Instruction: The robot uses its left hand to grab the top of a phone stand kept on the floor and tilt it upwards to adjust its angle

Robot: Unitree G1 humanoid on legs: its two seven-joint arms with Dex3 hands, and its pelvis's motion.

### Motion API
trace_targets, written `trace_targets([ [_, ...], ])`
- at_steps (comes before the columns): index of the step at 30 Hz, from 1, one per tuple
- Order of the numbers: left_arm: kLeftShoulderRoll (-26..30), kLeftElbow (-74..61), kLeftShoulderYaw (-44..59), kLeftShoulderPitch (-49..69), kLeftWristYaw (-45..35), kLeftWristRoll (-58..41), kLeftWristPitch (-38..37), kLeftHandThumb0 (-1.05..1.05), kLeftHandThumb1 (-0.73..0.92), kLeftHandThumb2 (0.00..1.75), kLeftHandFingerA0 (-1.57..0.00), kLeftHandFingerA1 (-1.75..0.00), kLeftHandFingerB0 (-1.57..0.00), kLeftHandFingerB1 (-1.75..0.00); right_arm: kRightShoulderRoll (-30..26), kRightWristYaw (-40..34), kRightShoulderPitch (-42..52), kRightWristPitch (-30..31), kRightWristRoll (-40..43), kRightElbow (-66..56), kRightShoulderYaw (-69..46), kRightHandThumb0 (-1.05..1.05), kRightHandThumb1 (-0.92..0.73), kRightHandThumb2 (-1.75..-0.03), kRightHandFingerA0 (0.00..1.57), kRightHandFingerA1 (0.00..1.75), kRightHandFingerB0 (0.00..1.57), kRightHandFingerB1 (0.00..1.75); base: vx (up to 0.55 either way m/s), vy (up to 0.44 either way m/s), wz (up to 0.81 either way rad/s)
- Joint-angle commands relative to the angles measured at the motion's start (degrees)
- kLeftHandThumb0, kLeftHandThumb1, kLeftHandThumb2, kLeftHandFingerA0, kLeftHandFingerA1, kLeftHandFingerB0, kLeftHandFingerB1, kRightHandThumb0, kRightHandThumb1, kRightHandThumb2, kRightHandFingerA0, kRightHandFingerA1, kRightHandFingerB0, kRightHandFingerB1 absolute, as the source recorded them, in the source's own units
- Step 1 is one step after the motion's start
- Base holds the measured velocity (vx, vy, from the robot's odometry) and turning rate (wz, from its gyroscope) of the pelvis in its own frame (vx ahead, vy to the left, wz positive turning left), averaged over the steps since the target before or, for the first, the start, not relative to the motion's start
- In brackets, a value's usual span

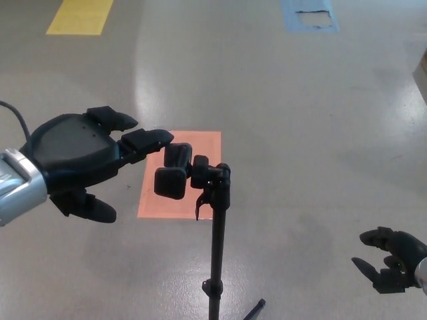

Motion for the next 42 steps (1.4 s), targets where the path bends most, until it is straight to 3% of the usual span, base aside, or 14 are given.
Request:
trace_targets([
  [1, -0.1, 1.0, -0.6, -0.2, 0.9, 0.9, 0.6, -0.87, 0.63, 0.60, -0.07, -0.25, 0.00, -0.21, -0.9, 0.0, -0.7, 0.6, -0.3, 0.2, 0.0, -0.67, -0.63, -0.96, 0.06, 0.43, 0.04, 0.39, 0.00, 0.000, 0.00],
  [4, -0.4, 1.1, -0.6, 0.1, 0.9, 0.7, 0.7, -0.87, 0.63, 0.60, -0.07, -0.25, 0.00, -0.21, -0.9, 0.2, -0.8, 0.3, -0.2, 0.2, -0.1, -0.67, -0.63, -0.96, 0.06, 0.43, 0.04, 0.39, 0.00, 0.000, 0.00],
  [5, -0.4, 1.1, -0.7, 0.1, 0.8, 0.7, 0.8, -0.86, 0.63, 0.60, -0.07, -0.25, 0.00, -0.21, -0.9, 0.3, -0.8, 0.3, -0.1, 0.2, -0.2, -0.63, -0.84, -0.65, 0.13, 0.29, 0.13, 0.26, 0.00, 0.000, 0.00],
  [9, -0.5, 0.2, -1.0, 0.0, 0.2, 1.4, 1.4, -0.90, 0.54, 0.71, -0.09, -0.23, 0.00, -0.18, -0.9, 0.5, -0.9, 0.4, 0.1, 0.2, -0.4, -0.63, -0.84, -0.65, 0.13, 0.29, 0.13, 0.25, 0.00, 0.000, 0.00],
  [10, -0.7, 0.1, -0.9, -0.1, 0.1, 1.1, 1.3, -0.84, 0.50, 0.89, -0.09, -0.22, -0.02, -0.16, -0.9, 0.6, -1.0, 0.5, 0.2, 0.2, -0.5, -0.72, -0.65, -0.94, 0.00, 0.38, 0.09, 0.35, 0.00, 0.000, 0.00],
  [17, -1.2, -1.2, -0.9, -0.1, -0.4, 0.6, 1.1, -0.84, 0.50, 0.88, -0.09, -0.24, -0.03, -0.16, -0.9, 0.6, -1.1, 0.3, 0.3, 0.2, -0.7, -0.62, -0.83, -0.65, 0.13, 0.29, 0.13, 0.26, 0.00, 0.000, 0.00],
  [19, -1.7, -1.2, -0.9, -0.2, 0.3, 0.3, 0.5, -0.84, 0.62, 0.59, -0.11, -0.26, -0.01, -0.23, -1.0, 0.6, -1.2, 0.4, 0.1, 0.3, -0.6, -0.63, -0.84, -0.65, 0.13, 0.29, 0.13, 0.26, 0.00, 0.000, 0.00],
  [20, -1.7, -1.7, -0.8, -0.1, 0.3, 0.1, 0.6, -0.84, 0.62, 0.59, -0.11, -0.26, -0.01, -0.24, -1.0, 0.7, -1.3, 0.5, 0.0, 0.3, -0.5, -0.77, -0.67, -0.92, 0.00, 0.38, 0.05, 0.34, 0.00, 0.000, 0.00],
  [23, -2.0, -2.9, -0.6, 0.1, 0.0, 0.0, 0.7, -0.86, 0.51, 0.86, -0.09, -0.26, -0.06, -0.17, -1.1, 0.9, -1.4, 0.6, 0.0, 0.2, -0.4, -0.62, -0.84, -0.65, 0.13, 0.30, 0.13, 0.26, 0.00, 0.000, 0.00],
  [30, -2.2, -4.0, -1.1, 0.1, -0.3, 0.9, 1.2, -0.78, 0.47, 0.88, -0.08, -0.30, 0.00, -0.18, -1.0, 1.1, -1.7, 0.5, 0.1, 0.1, -0.5, -0.78, -0.67, -0.92, 0.01, 0.38, 0.03, 0.33, 0.00, 0.000, 0.00],
  [32, -2.3, -3.8, -1.3, 0.2, -0.2, 1.0, 1.1, -0.85, 0.49, 0.82, -0.07, -0.29, -0.05, -0.18, -1.0, 0.9, -1.8, 0.7, 0.0, 0.0, -0.4, -0.62, -0.84, -0.65, 0.13, 0.29, 0.13, 0.25, 0.00, 0.000, 0.00],
  [35, -2.3, -3.6, -1.6, 0.2, -0.7, 0.9, 1.3, -0.83, 0.63, 0.59, -0.11, -0.27, 0.00, -0.22, -1.0, 1.0, -2.3, 1.2, -0.2, 0.0, -0.2, -0.78, -0.67, -0.92, 0.00, 0.36, 0.06, 0.34, 0.00, 0.000, 0.00],
  [36, -2.2, -3.6, -1.7, 0.2, -0.7, 1.1, 1.3, -0.85, 0.52, 0.86, -0.10, -0.27, -0.04, -0.14, -1.0, 1.0, -2.4, 1.2, -0.3, 0.1, -0.1, -0.73, -0.65, -0.94, 0.00, 0.38, 0.09, 0.36, 0.00, 0.000, 0.00],
  [42, -2.0, -3.0, -2.3, 0.5, -0.3, 1.8, 1.2, -0.80, 0.49, 0.90, -0.07, -0.25, 0.00, -0.15, -0.9, 1.4, -2.8, 1.0, 0.0, 0.4, -0.4, -0.70, -0.64, -0.93, 0.00, 0.38, 0.09, 0.36, 0.00, 0.000, 0.00],
])
